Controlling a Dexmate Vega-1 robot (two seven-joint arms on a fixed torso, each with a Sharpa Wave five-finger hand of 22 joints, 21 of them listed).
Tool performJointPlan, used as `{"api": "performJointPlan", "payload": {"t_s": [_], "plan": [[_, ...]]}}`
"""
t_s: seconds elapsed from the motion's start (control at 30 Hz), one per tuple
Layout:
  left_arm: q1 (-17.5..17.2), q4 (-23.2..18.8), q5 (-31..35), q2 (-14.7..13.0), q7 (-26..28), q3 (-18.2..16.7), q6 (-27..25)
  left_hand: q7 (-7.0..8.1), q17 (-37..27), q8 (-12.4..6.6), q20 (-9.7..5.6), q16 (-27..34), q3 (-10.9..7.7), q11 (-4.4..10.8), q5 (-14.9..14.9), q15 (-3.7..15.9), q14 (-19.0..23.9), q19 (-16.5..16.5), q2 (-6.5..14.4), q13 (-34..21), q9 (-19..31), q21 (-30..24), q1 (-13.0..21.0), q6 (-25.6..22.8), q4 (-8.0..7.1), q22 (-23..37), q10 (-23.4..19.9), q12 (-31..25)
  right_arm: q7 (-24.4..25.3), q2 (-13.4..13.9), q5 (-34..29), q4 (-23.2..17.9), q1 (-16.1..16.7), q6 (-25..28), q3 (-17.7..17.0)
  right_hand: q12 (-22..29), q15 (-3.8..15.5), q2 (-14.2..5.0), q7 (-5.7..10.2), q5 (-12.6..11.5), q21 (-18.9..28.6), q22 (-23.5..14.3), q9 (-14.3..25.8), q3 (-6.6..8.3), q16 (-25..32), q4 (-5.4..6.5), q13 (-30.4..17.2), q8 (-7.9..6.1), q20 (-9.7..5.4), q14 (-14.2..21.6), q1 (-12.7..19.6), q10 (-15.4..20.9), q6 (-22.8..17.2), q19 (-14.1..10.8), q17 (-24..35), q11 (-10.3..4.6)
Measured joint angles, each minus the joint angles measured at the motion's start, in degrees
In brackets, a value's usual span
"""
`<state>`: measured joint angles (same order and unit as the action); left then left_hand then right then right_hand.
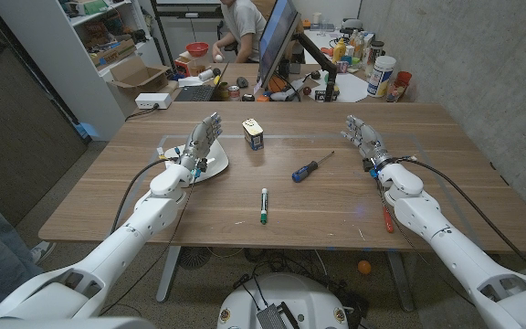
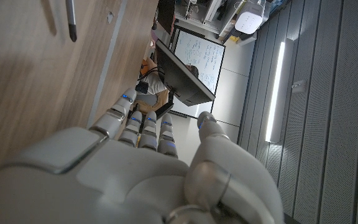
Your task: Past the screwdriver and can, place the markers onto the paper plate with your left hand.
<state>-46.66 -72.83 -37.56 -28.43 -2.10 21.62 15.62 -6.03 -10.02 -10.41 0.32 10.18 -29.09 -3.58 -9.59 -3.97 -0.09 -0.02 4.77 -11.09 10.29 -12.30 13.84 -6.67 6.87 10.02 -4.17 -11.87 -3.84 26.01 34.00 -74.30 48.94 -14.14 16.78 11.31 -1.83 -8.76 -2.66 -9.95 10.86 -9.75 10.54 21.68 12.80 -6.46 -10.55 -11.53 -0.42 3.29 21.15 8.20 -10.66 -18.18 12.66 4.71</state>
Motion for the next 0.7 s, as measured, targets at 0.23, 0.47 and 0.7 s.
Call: {"api": "performJointPlan", "payload": {"t_s": [0.23,0.47,0.7], "plan": [[-0.06,-0.72,0.31,-0.44,0.34,0.05,-0.48,0.00,0.01,0.00,0.37,0.00,-0.33,0.00,0.00,-0.45,0.05,-0.27,0.53,0.00,0.00,0.00,0.53,0.00,0.33,0.00,0.00,0.00,-0.49,-0.60,-0.68,-0.29,0.28,0.47,-0.83,0.00,0.00,0.00,0.00,0.00,0.00,0.00,0.00,0.00,0.00,0.00,0.01,0.00,0.00,0.00,0.00,0.00,0.00,0.00,0.00,0.00],[-0.66,-1.96,0.89,-1.47,0.89,0.05,-1.07,0.00,0.01,0.00,0.52,0.00,-1.36,0.00,-0.39,-0.45,0.05,-0.11,1.12,0.01,-0.01,0.23,2.54,0.00,1.36,-0.01,0.00,0.00,-0.73,-1.02,-1.26,-0.63,0.49,0.79,-1.20,0.00,-0.21,0.00,0.31,0.00,0.00,0.01,0.00,0.00,0.00,0.00,0.01,0.00,0.00,0.21,0.00,-0.01,-0.31,0.01,0.26,0.00],[-1.02,-3.22,2.15,-2.86,1.57,0.05,-1.98,0.00,0.01,-0.41,0.84,0.00,-2.47,0.00,-0.67,-0.45,0.05,-0.43,1.31,0.01,-0.01,0.67,5.07,0.01,2.47,-0.17,0.00,0.01,-0.75,-1.39,-1.62,-1.07,0.76,0.88,-1.41,0.00,-0.21,0.00,0.83,0.00,0.00,0.01,-0.01,0.00,0.00,0.00,-0.27,0.00,0.00,0.20,0.00,-0.01,-0.40,0.01,0.27,-0.01]]}}
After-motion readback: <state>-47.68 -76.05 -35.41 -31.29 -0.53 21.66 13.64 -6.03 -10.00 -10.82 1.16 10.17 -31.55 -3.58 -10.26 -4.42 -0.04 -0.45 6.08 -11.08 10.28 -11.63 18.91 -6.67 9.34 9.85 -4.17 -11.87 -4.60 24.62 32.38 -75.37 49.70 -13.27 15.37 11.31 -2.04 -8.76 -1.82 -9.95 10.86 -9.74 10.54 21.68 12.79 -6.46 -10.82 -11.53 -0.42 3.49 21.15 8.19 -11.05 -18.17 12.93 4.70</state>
